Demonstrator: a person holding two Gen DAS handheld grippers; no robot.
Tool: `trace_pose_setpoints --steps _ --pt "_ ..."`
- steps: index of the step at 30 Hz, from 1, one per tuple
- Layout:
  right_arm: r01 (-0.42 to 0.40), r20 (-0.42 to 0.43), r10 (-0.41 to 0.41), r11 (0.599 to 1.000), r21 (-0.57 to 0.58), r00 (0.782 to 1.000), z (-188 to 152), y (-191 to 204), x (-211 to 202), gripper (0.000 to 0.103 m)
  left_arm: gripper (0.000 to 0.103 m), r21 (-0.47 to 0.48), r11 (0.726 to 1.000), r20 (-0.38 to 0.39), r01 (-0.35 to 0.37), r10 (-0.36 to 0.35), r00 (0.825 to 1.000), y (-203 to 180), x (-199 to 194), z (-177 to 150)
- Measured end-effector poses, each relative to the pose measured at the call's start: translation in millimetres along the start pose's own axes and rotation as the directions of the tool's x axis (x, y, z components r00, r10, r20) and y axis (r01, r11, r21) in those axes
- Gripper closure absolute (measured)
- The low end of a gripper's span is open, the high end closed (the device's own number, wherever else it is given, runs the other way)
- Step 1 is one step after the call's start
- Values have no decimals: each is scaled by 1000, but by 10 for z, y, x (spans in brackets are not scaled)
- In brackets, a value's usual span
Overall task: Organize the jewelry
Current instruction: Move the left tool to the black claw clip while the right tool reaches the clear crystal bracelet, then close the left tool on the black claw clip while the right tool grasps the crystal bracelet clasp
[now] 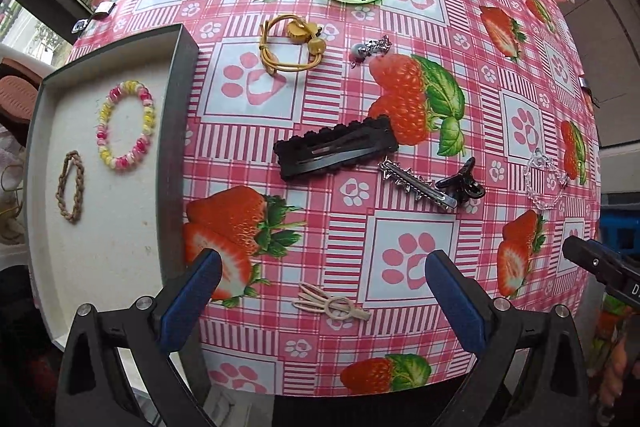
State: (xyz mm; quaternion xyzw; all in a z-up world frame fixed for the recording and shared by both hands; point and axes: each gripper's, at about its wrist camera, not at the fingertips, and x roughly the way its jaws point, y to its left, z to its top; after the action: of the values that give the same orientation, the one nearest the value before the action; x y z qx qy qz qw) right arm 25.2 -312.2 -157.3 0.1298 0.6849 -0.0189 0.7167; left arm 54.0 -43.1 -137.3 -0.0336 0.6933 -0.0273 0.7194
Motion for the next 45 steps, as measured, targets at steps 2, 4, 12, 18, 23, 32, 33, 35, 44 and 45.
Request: trace_pose_setpoints --steps 2,4,12,18,23,32,33,35,44,45 --pt "5 -6 -5 1000 1 1000 19 -67 26 21 0 -41 999 -18 7 -8 1000 -9 69 19" --pt "11 -11 -11 1000 0 1000 45 -125 53 21 0 -79 997 -27 11 -13 1000 -5 113 47" --pt "33 -3 -33 999 -20 999 190 -283 109 21 3 -50 998 2 39 -39 999 -299 103 144" --pt "54 21 -53 998 -41 998 416 -344 148 21 22 206 978 69 -23 9 998 -785 110 207" --pt "90 43 -87 992 -93 995 610 -346 203 21 23 333 942 83 -40 13 996 -1006 207 272" --pt "-58 -42 64 989 136 997 650 -623 420 21 23 464 881 79 -88 58 995 -1411 488 412" --pt "-66 -47 74 984 164 996 653 -619 452 21 27 472 877 71 -86 59 996 -1454 527 441" --pt "-47 -37 55 982 184 998 589 -537 488 23 32 478 876 66 -67 40 997 -1525 561 520" --pt "94 30 -97 991 95 995 620 -121 486 95 73 504 863 67 -40 8 998 -1599 496 454" --pt "86 30 -89 992 93 996 632 -141 488 97 73 496 868 65 -30 -3 998 -1597 485 472"
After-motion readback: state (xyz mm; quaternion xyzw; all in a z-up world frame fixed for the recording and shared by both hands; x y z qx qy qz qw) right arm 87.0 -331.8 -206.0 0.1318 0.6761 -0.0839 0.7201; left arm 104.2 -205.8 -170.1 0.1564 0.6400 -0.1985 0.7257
